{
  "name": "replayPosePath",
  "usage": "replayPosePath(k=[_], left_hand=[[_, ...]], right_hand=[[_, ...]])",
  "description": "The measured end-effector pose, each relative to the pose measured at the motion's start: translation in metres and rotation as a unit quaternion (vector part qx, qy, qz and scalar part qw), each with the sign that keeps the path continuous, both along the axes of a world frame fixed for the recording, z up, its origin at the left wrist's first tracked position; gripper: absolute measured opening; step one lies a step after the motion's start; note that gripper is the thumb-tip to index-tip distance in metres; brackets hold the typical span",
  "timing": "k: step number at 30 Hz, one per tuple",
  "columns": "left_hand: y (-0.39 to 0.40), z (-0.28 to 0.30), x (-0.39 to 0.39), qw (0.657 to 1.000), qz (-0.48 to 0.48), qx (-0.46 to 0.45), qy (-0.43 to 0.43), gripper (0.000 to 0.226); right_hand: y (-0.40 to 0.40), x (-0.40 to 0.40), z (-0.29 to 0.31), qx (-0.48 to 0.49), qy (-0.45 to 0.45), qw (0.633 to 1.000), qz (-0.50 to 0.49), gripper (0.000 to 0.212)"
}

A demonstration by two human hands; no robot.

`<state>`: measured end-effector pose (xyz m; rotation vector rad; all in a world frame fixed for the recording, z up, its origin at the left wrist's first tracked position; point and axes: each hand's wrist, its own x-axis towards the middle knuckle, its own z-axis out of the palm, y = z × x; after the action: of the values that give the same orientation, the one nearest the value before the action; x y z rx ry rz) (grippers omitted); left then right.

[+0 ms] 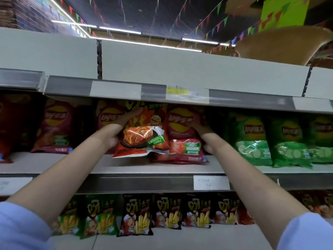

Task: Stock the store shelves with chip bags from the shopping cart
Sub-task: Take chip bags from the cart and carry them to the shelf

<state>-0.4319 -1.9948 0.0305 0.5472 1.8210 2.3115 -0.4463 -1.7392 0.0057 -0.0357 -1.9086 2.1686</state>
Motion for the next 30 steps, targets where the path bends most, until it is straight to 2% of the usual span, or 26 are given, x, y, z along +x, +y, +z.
replayPosePath(k=[1,2,4,6,8,10,13,17,20,25,28,30], left_hand=[[-0.001,0.0,-0.001,1.0,0.011,0.0,-0.006,0.045],[-0.004,-0.001,-0.005,1.0,0.02,-0.005,-0.004,0.056],[-0.009,-0.004,-0.006,1.0,0.03,-0.009,-0.002,0.069],[-0.013,-0.006,-0.004,0.999,0.035,-0.013,-0.007,0.056],[-0.014,-0.007,-0.005,0.998,0.053,-0.012,-0.029,0.035],[-0.015,-0.007,-0.005,0.997,0.065,-0.01,-0.04,0.03],[-0.014,-0.006,-0.002,0.996,0.065,-0.019,-0.051,0.038],[-0.013,-0.006,-0.001,0.995,0.066,-0.039,-0.056,0.045],[-0.013,-0.007,0.001,0.995,0.072,-0.05,-0.052,0.04],[-0.008,-0.015,0.0,0.995,0.074,-0.052,-0.046,0.051],[0.007,-0.015,0.006,0.995,0.069,-0.069,-0.035,0.026],[0.016,-0.015,0.009,0.995,0.065,-0.075,-0.031,0.021]], right_hand=[[-0.009,-0.003,-0.003,0.013,-0.001,1.0,-0.001,0.048],[-0.018,-0.006,-0.005,0.021,-0.006,1.0,0.001,0.055],[-0.026,-0.025,-0.016,0.02,-0.01,1.0,0.014,0.085],[-0.025,-0.057,-0.03,0.01,-0.005,0.999,0.036,0.112],[-0.027,-0.067,-0.037,0.012,-0.014,0.998,0.064,0.119],[-0.04,-0.036,-0.027,0.047,-0.053,0.993,0.094,0.107],[-0.048,-0.007,-0.014,0.098,-0.084,0.987,0.095,0.059],[-0.028,0.005,-0.006,0.111,-0.073,0.988,0.075,0.044],[0.003,0.023,0.004,0.112,-0.045,0.991,0.059,0.017],[0.055,0.031,0.007,0.105,-0.028,0.994,0.023,0.049],[0.061,0.027,0.004,0.108,-0.035,0.994,-0.001,0.057],[0.057,0.025,0.001,0.116,-0.03,0.992,-0.028,0.061]])
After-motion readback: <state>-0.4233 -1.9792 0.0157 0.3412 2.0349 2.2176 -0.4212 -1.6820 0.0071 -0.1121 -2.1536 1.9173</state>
